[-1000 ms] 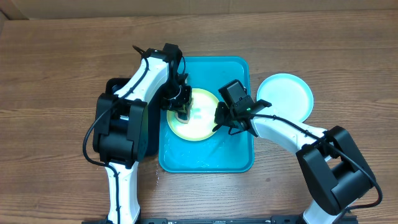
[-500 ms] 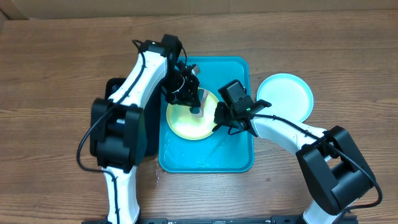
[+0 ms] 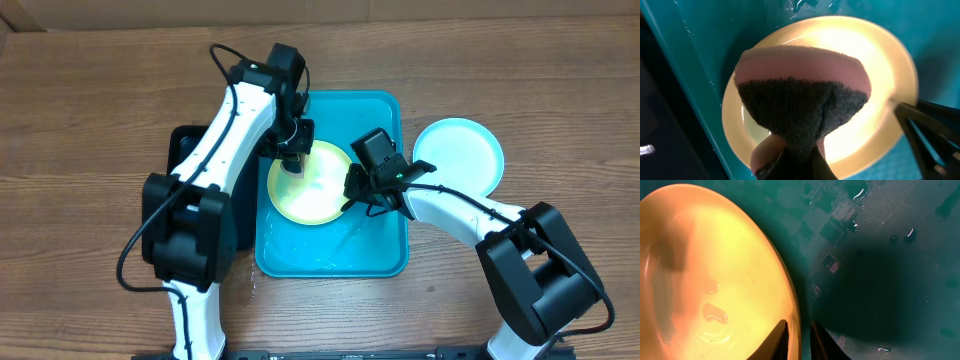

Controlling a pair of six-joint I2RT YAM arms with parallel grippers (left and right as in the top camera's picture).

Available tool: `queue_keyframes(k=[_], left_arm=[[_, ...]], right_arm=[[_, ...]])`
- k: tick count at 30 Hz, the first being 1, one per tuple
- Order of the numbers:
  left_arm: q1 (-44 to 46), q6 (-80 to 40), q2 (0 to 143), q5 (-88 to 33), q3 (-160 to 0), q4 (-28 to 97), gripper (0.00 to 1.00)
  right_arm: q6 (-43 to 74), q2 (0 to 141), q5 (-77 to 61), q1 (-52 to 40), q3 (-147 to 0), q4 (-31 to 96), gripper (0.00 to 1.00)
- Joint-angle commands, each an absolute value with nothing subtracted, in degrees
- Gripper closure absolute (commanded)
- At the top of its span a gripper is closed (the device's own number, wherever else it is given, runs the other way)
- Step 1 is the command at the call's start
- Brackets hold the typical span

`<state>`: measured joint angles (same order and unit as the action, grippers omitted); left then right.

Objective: Clean dirty plates on tray and stack at the side
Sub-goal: 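Rub the sponge in circles over the yellow plate while right gripper holds rim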

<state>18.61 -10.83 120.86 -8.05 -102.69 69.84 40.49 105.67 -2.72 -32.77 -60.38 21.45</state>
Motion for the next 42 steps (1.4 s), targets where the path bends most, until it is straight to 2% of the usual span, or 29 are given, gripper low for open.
queue_keyframes(k=[1, 6, 12, 22, 30, 37, 42], left_arm=[[19.20, -12.05, 124.77, -5.52, -103.26, 69.76, 0.96], [19.81, -12.03, 128.99, -5.32, -103.26, 69.76, 0.96], [20.08, -12.03, 133.21, -5.32, -103.26, 69.82, 0.96], [20.27, -5.17, 134.04, -17.63, -105.03, 75.61, 0.96], [20.27, -1.23, 134.02, -25.78, -117.05, 83.46, 0.96], [20.27, -1.34, 133.95, -23.90, -125.47, 87.50, 0.96], [20.27, -6.87, 133.97, -12.19, -124.97, 88.27, 0.96]], right_arm=[[40.53, 106.21, -2.66, -33.15, -60.01, 21.06, 0.83], [40.56, 106.21, -2.66, -33.17, -60.01, 21.06, 0.84], [40.53, 106.21, -2.66, -33.15, -60.01, 21.04, 0.96], [40.53, 106.21, -2.66, -33.17, -60.01, 20.60, 0.96], [40.53, 106.21, -2.66, -33.17, -60.01, 20.67, 0.96], [40.53, 106.21, -2.66, -33.17, -60.01, 20.84, 0.96], [40.53, 106.21, -2.66, -33.17, -60.01, 20.86, 0.96]])
